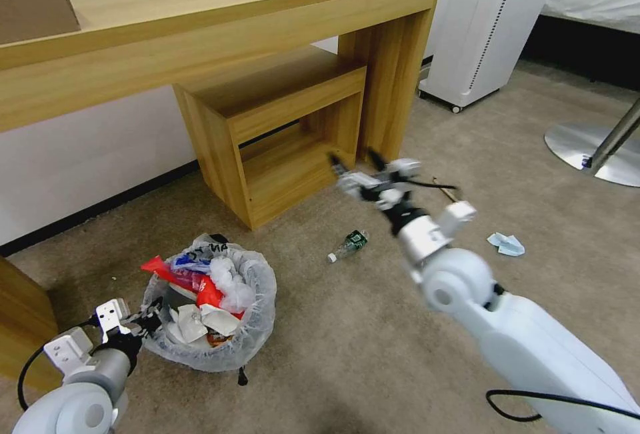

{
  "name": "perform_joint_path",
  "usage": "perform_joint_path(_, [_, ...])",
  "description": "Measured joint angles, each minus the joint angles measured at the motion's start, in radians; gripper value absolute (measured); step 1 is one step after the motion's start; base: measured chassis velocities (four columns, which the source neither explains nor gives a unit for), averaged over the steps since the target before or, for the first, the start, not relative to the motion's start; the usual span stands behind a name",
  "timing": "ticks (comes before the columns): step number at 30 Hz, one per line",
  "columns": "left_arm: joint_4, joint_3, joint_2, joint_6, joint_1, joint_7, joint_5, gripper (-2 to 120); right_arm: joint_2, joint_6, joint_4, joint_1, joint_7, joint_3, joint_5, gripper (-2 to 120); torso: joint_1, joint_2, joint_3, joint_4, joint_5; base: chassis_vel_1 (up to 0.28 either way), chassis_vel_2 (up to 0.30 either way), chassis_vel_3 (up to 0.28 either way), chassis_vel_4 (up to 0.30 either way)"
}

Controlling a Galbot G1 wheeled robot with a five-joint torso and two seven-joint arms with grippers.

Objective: Pick up the trash bin and place the garbage on the floor into it.

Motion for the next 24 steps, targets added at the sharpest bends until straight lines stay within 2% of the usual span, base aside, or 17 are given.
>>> perform_joint_path(3, [-0.001,0.001,0.004,0.0,0.0,0.002,0.0,1,0.021,-0.018,0.013,-0.1,0.043,0.121,-0.049,100,0.0,0.0,0.0,0.0001,-0.0001,0.0,0.0,0.0,0.0])
perform_joint_path(4, [-0.001,0.001,0.004,0.0,0.0,0.002,0.0,1,0.021,-0.018,0.013,-0.1,0.043,0.121,-0.049,100,0.0,0.0,0.0,0.0001,-0.0001,0.0,0.0,0.0,0.0])
perform_joint_path(6, [-0.001,0.002,0.011,0.0,0.0,0.008,-0.001,1,0.049,-0.037,0.026,-0.185,0.079,0.221,-0.115,100,0.0,0.0,0.0,0.0002,-0.0002,0.0,0.0,0.0,0.0])
perform_joint_path(7, [-0.001,0.002,0.011,0.0,0.0,0.008,-0.001,1,0.049,-0.037,0.026,-0.185,0.079,0.221,-0.115,100,0.0,0.0,0.0,0.0002,-0.0002,0.0,0.0,0.0,0.0])
perform_joint_path(9, [0.0,0.002,0.02,0.0,0.001,0.018,0.004,1,0.067,-0.049,0.03,-0.259,0.104,0.288,-0.189,100,0.0,0.0,0.0,0.0,0.0,0.0,0.0,0.0,0.0])
perform_joint_path(14, [0.002,0.003,0.03,-0.003,0.004,0.024,0.011,1,0.096,-0.059,0.017,-0.326,0.158,0.343,-0.286,100,0.0,0.0,0.0,0.0001,-0.0001,0.0,0.0,0.0,0.0])
perform_joint_path(24, [0.004,0.005,0.04,-0.006,0.009,0.025,0.012,1,0.12,-0.065,-0.015,-0.356,0.195,0.359,-0.334,100,0.0,0.0,0.0,0.0003,-0.0003,0.0,0.0,0.0,0.0])
